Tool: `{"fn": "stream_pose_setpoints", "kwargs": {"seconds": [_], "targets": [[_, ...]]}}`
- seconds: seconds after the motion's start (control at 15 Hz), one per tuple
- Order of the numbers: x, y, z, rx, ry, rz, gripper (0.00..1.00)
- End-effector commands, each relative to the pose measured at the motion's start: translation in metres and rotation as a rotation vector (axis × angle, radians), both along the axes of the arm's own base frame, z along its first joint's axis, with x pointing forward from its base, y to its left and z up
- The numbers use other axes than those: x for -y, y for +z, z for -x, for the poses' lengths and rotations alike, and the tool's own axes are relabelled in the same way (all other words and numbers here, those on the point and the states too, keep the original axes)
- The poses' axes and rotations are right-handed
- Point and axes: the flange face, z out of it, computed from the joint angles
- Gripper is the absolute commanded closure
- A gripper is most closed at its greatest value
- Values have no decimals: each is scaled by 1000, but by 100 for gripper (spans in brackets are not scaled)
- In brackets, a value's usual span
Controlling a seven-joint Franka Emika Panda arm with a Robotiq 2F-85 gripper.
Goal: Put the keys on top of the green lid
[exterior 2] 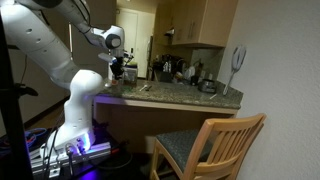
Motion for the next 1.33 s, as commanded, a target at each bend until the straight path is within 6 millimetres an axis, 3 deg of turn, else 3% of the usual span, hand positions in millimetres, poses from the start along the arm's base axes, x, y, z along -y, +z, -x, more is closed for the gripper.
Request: {"fn": "stream_pose_setpoints", "kwargs": {"seconds": [0.0,0.13,0.2,0.33,0.4,0.73,1.0,1.2,1.27], "targets": [[29,43,7,43,6,-33,98],[34,55,8,51,21,-80,98],[27,47,10,61,-4,-54,91],[32,54,11,72,3,-71,91],[32,54,11,72,3,-72,98],[21,44,-31,172,-61,-78,98],[5,17,-62,185,-80,-60,98],[-7,-6,-73,99,-87,-23,98],[0,3,-58,135,-78,-44,91]]}}
